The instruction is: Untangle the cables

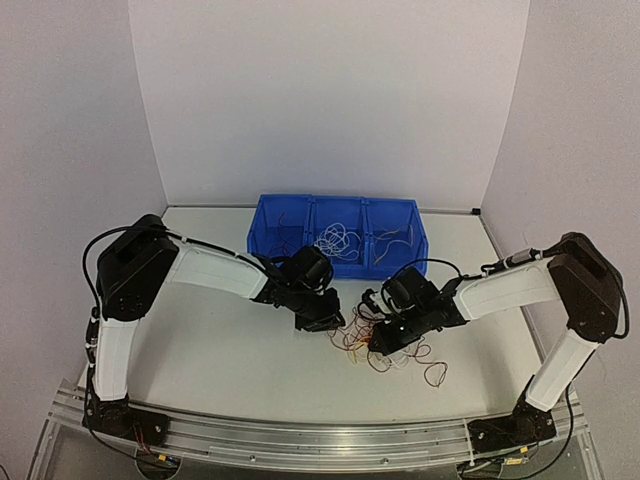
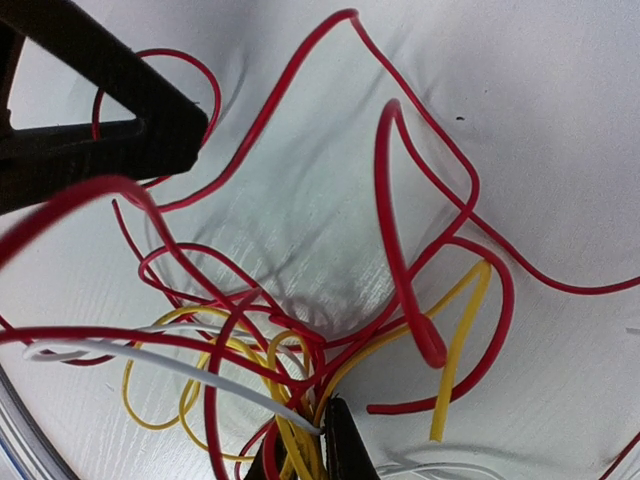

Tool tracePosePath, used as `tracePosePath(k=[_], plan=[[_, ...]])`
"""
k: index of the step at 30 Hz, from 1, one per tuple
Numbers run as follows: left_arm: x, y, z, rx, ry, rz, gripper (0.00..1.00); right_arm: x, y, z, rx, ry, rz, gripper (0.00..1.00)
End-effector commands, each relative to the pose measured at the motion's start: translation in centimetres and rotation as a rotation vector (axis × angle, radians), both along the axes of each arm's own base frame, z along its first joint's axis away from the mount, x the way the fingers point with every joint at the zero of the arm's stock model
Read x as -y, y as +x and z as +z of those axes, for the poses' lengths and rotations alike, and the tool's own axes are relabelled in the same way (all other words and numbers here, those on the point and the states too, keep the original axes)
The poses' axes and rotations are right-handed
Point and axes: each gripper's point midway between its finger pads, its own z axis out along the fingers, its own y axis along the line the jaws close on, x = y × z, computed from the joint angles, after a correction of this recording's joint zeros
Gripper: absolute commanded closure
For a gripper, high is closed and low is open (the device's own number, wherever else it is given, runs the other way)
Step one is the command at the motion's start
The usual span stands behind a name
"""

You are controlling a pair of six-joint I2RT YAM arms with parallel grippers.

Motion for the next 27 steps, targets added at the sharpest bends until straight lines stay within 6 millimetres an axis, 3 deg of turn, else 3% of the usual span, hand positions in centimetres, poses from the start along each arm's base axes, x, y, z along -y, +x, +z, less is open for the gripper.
tracePosePath(k=[1,3,7,11,17,21,27], plan=[[0.8,0.4,0.0,0.022,0.003,-0.017,0.94,-0.3,0.3,-0.1,0.013,0.001,-0.014,0.92],[0.7,0.4,-0.2,0.024,0.013,-0.022,1.0,-0.1,0.3,-0.1,0.015,-0.001,-0.019,0.92],[-0.7,1.3,0.6,0.089,0.072,0.013,1.0,0.4,0.5,0.0,0.034,-0.014,-0.041,0.92],[-3.8,3.3,4.2,0.24,0.171,0.102,1.0,1.8,0.8,0.0,0.065,-0.054,-0.088,0.91],[-11.1,6.7,13.8,0.512,0.344,0.309,1.0,5.6,0.8,0.3,0.125,-0.195,-0.156,0.89],[-16.4,8.3,20.7,0.656,0.386,0.445,1.0,7.6,0.7,1.1,0.172,-0.242,-0.189,0.82],[-21.0,8.9,29.1,0.817,0.372,0.569,1.0,10.4,0.7,2.2,0.222,-0.331,-0.227,0.74]])
